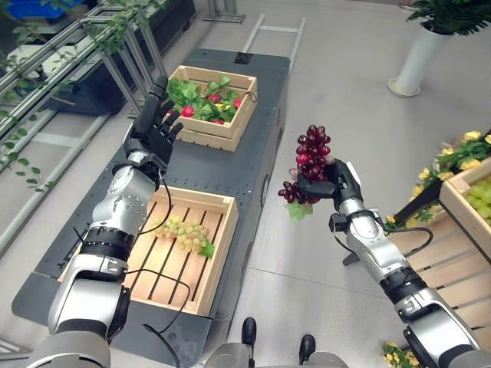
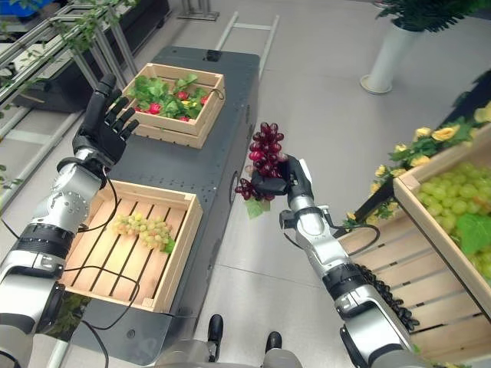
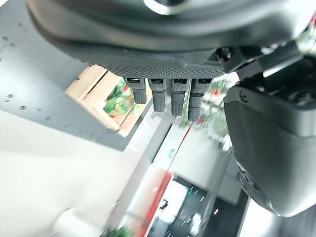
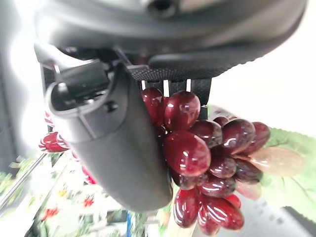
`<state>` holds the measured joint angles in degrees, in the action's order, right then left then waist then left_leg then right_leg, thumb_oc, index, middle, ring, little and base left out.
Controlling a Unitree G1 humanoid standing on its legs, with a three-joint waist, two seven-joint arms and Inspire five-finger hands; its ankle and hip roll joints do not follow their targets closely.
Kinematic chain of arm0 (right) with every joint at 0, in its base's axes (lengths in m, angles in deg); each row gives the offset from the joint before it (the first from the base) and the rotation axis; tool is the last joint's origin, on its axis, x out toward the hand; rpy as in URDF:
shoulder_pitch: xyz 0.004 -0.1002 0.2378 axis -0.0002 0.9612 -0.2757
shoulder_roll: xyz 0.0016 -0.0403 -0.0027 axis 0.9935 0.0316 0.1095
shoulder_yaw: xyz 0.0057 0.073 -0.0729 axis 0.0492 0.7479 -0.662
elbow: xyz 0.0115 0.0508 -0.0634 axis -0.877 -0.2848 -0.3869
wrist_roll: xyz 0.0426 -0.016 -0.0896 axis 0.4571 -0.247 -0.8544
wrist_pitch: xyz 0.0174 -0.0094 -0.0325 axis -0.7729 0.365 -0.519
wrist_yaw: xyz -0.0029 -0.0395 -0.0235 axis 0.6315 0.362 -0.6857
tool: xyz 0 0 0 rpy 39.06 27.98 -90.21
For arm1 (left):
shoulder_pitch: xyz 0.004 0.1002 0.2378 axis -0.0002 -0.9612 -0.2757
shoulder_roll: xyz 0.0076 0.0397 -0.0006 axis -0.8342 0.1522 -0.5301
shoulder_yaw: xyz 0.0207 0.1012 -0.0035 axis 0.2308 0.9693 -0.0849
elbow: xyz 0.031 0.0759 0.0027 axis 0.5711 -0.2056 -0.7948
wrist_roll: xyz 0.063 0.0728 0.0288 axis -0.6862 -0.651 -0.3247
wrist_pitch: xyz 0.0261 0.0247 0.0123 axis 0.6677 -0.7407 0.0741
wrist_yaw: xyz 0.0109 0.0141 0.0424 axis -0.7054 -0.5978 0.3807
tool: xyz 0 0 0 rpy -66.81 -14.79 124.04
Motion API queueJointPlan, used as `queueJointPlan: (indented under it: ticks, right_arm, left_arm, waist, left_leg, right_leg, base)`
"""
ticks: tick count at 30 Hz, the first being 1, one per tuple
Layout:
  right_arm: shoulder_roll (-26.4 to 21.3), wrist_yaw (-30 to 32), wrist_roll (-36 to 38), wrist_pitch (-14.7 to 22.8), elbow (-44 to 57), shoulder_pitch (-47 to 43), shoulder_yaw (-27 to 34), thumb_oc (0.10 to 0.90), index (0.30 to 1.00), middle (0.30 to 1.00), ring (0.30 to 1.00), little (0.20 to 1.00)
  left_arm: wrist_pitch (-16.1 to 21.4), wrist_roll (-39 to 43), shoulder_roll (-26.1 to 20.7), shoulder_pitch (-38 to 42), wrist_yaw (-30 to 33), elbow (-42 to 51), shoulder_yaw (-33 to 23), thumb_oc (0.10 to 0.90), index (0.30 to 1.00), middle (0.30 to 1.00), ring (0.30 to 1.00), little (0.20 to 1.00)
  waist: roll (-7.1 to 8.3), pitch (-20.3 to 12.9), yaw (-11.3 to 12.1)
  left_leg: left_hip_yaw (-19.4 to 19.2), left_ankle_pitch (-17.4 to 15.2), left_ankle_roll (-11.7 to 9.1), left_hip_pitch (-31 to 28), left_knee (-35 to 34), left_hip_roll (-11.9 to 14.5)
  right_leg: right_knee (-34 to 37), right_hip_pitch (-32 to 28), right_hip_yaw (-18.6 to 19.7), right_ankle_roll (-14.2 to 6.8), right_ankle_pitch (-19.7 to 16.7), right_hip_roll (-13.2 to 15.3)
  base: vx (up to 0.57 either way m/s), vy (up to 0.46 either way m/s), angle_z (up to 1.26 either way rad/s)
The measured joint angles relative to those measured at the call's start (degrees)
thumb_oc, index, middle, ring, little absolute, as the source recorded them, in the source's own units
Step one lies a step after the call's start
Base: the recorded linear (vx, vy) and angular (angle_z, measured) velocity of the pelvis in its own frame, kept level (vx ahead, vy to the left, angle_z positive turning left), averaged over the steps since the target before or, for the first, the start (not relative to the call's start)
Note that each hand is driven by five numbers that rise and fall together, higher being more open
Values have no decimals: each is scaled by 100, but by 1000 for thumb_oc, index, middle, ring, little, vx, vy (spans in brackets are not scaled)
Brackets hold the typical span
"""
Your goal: Pick up the fruits from the basket on one side to the basket on the other side
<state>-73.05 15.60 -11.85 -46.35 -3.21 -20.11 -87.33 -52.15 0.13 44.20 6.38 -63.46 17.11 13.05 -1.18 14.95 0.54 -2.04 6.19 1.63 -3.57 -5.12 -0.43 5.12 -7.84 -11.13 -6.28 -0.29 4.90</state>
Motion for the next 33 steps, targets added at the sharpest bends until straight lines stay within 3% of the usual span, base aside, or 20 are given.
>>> queueJointPlan:
  ticks: [5, 10, 14, 18, 24, 26, 29, 33]
  right_arm:
    - [-112, -161, 0, 7, -86, 587, 209, 400, 300, 300, 300, 300]
    - [-149, -444, -3, 34, -89, 1387, 689, 400, 300, 300, 300, 300]
    - [-153, -578, -54, 51, -135, 1890, 934, 400, 300, 300, 300, 300]
    - [-185, -626, -232, 95, -144, 2243, 1082, 400, 300, 300, 300, 300]
    - [-183, -762, -234, 142, -147, 2459, 1086, 400, 300, 300, 300, 300]
    - [-180, -775, -234, 142, -152, 2465, 1081, 400, 300, 300, 300, 300]
    - [-183, -778, -223, 279, -373, 2300, 1084, 400, 300, 300, 300, 300]
    - [-271, -773, -215, 437, -559, 2065, 1176, 400, 300, 300, 300, 300]
  left_arm:
    - [21, -554, 59, -625, -409, 90, -37, 800, 900, 900, 900, 900]
    - [159, -944, 547, -1765, -562, 819, -256, 800, 900, 900, 900, 900]
    - [412, -1728, 931, -2544, -652, 1229, -236, 800, 900, 900, 900, 900]
    - [848, -2763, 955, -2790, -580, 1264, -215, 800, 900, 900, 900, 900]
    - [1361, -3599, 970, -3054, -300, 1291, -192, 800, 900, 900, 900, 900]
    - [1457, -3745, 969, -3052, -201, 1290, -174, 800, 900, 900, 900, 900]
    - [1723, -4071, 909, -2952, 95, 1228, -43, 800, 900, 900, 900, 900]
    - [1794, -4223, 763, -2512, 202, 1104, 93, 800, 900, 900, 900, 900]
  waist:
    - [-12, -7, -173]
    - [-16, -9, -263]
    - [-15, -9, -281]
    - [-12, -11, -353]
    - [16, -9, -428]
    - [74, 14, -438]
    - [278, 196, -433]
    - [466, 806, -439]
  left_leg:
    - [-160, -21, -2, -34, -2, 35]
    - [-361, -65, -9, -90, -3, 62]
    - [-626, -133, -31, -216, -5, 114]
    - [-685, -159, -70, -264, -42, 138]
    - [-917, -191, -50, -234, 0, 146]
    - [-962, -170, -21, -166, 22, 140]
    - [-1071, -211, 22, 84, 268, 149]
    - [-1073, -368, 30, 483, 828, 163]
  right_leg:
    - [0, 53, 156, 12, -43, -17]
    - [0, 105, 401, 25, -82, -45]
    - [0, 113, 582, 46, -140, -87]
    - [1, 112, 650, 57, -160, -112]
    - [-203, 351, 806, 41, -166, -108]
    - [-286, 472, 784, 39, -172, -99]
    - [-690, 872, 718, 84, -130, -65]
    - [-1458, 1377, 695, 96, 149, 45]
  base:
    - [17, 39, -20]
    - [31, 30, -26]
    - [41, 15, -33]
    - [54, 6, -14]
    - [-33, -3, -20]
    - [-158, -14, -25]
    - [-119, -15, -23]
    - [-87, -45, 1]
